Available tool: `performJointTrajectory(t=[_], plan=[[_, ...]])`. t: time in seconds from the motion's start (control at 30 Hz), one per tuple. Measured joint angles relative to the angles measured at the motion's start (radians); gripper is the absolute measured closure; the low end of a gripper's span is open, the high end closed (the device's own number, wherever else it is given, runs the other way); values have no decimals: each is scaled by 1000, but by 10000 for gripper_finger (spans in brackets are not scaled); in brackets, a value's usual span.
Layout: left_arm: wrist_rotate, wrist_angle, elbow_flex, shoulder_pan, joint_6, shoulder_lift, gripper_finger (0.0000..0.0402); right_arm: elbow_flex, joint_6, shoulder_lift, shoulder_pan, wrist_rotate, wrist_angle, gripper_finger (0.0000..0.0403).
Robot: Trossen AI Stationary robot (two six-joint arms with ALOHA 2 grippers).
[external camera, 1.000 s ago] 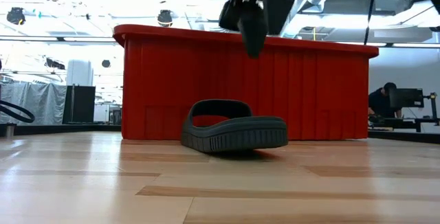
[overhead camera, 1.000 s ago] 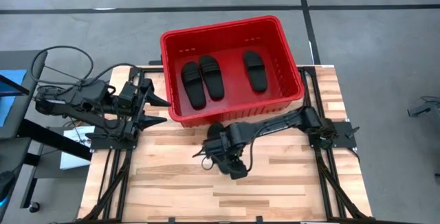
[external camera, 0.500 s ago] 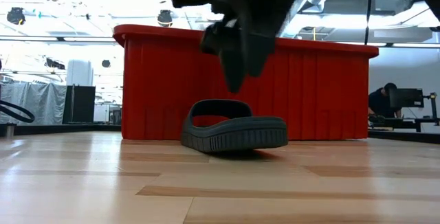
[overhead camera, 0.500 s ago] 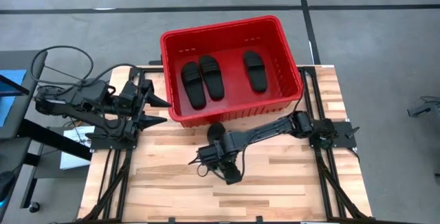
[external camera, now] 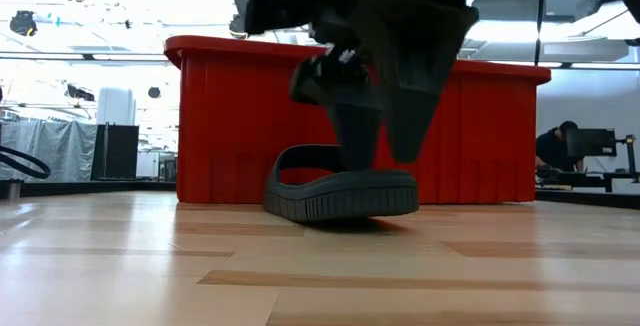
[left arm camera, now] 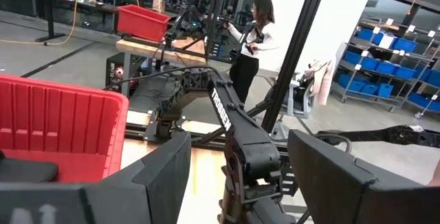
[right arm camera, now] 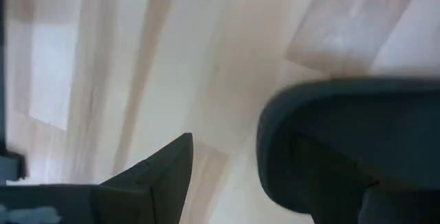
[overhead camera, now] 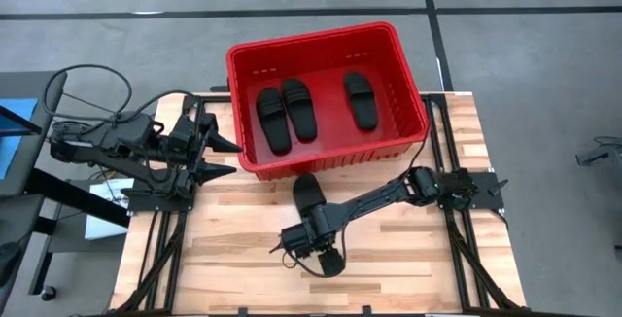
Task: Pick and place slides into bin
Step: Put the black slides into the red bin
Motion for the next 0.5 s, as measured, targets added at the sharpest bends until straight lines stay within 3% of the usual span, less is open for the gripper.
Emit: performJointTrajectory(t=[0.5], plan=[[21,-3,0,0,-11,0,168,10,22,102,-22,17,64,173]])
